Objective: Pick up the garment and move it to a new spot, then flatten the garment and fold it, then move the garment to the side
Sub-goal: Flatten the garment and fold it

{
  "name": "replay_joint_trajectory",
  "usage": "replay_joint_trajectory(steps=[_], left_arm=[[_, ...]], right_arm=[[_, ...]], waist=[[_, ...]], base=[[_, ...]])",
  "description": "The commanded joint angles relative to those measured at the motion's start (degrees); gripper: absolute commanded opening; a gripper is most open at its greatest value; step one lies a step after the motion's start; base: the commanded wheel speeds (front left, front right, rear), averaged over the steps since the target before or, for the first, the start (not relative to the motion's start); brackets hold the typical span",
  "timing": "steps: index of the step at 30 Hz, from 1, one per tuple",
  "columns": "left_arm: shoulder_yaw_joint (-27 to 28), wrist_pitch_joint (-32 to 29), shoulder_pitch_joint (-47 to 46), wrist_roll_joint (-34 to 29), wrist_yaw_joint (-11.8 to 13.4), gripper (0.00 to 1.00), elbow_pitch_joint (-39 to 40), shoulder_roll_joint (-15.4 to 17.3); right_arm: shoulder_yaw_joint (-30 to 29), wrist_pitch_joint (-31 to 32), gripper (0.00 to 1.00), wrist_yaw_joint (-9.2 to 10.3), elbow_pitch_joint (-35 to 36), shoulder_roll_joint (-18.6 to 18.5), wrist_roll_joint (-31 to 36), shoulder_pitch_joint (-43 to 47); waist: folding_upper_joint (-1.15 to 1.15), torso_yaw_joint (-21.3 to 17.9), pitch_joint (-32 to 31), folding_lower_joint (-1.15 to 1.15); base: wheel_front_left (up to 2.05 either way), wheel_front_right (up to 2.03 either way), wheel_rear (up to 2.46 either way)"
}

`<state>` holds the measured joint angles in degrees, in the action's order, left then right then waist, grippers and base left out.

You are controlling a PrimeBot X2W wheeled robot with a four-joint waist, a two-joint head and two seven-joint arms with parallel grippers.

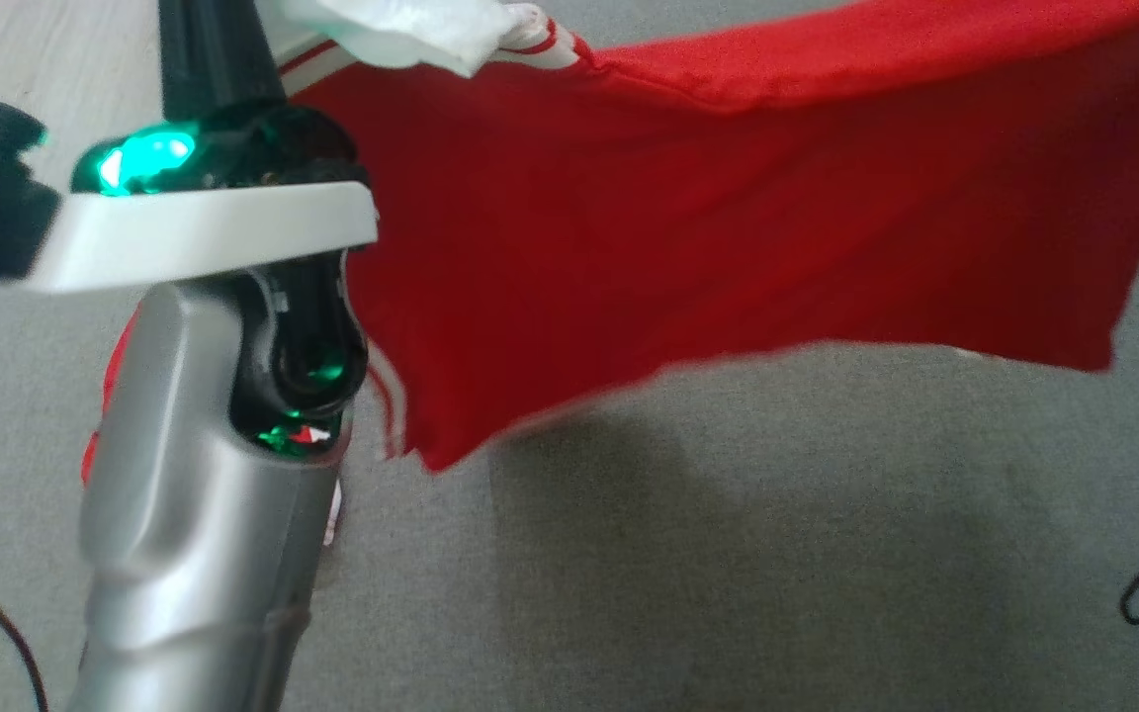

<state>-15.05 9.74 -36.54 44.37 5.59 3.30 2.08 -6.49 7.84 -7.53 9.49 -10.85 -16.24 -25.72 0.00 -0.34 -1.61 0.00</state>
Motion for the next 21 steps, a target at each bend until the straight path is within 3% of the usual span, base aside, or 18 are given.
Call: replay_joint_trajectory(steps=[1, 6, 9, 14, 15, 21], left_arm=[[1.54, -1.82, -2.02, 0.24, 1.27, 0.0, 4.58, 1.14], [1.97, -9.19, -2.39, 2.32, 4.51, 0.0, 10.92, 3.07], [3.27, -13.19, -7.73, 1.62, 4.5, 0.0, 6.4, 7.09], [4.52, -14.95, -21.41, 0.0, 0.78, 0.0, -8.75, 12.01], [4.52, -14.95, -21.41, 0.0, 0.78, 0.0, -8.75, 12.01], [4.9, -9.83, -40.13, -3.08, -3.58, 0.0, -28.64, 13.81]], right_arm=[[0.39, 2.24, 0.0, 0.04, 4.67, -0.58, -0.6, -1.3], [-1.93, 8.67, 0.0, 0.04, 11.87, 0.89, -0.08, 0.04], [-2.27, 12.32, 0.0, 0.04, 11.27, 1.14, 1.51, -3.4], [-0.28, 12.49, 0.0, 0.04, -1.26, 0.03, 2.33, -17.06], [-0.28, 12.49, 0.0, 0.04, -1.26, 0.03, 2.33, -17.06], [2.66, 3.5, 0.0, 0.04, -24.66, -1.93, 5.94, -39.5]], waist=[[0.0, 0.24, 0.27, 0.0], [0.0, 0.43, 2.72, 0.0], [0.0, 0.29, 7.63, 0.0], [0.0, -0.34, 16.51, 0.0], [0.0, -0.34, 16.51, 0.0], [0.0, -0.02, 22.86, 0.0]], base=[[0.0, 0.0, 0.0], [0.0, 0.0, 0.0], [0.0, 0.0, 0.0], [0.0, 0.0, 0.0], [0.0, 0.0, 0.0], [0.0, 0.0, 0.0]])
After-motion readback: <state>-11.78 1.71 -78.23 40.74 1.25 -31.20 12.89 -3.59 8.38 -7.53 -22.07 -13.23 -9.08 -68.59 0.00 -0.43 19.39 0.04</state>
